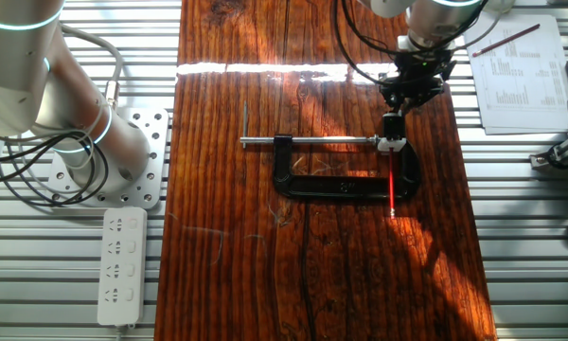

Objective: Sharpen the pencil with a pencil sharpener

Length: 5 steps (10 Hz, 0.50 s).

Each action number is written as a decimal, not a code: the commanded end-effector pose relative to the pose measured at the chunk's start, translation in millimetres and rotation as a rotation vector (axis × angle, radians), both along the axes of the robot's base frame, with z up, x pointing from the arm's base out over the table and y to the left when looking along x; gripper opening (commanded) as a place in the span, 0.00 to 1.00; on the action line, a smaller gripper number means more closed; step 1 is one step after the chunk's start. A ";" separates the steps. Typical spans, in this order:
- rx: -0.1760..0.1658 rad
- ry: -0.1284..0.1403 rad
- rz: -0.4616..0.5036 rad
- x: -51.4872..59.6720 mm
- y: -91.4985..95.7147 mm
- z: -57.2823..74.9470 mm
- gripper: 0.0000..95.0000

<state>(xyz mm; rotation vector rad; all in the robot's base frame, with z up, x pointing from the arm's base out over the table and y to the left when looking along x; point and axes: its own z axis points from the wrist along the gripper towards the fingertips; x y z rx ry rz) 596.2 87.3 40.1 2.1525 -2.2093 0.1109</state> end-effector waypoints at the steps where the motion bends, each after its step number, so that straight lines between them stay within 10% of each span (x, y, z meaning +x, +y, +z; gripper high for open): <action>1: -0.001 0.001 0.009 0.7 -1.3 2.7 0.00; 5: -0.006 0.002 0.014 1.2 -1.0 4.5 0.00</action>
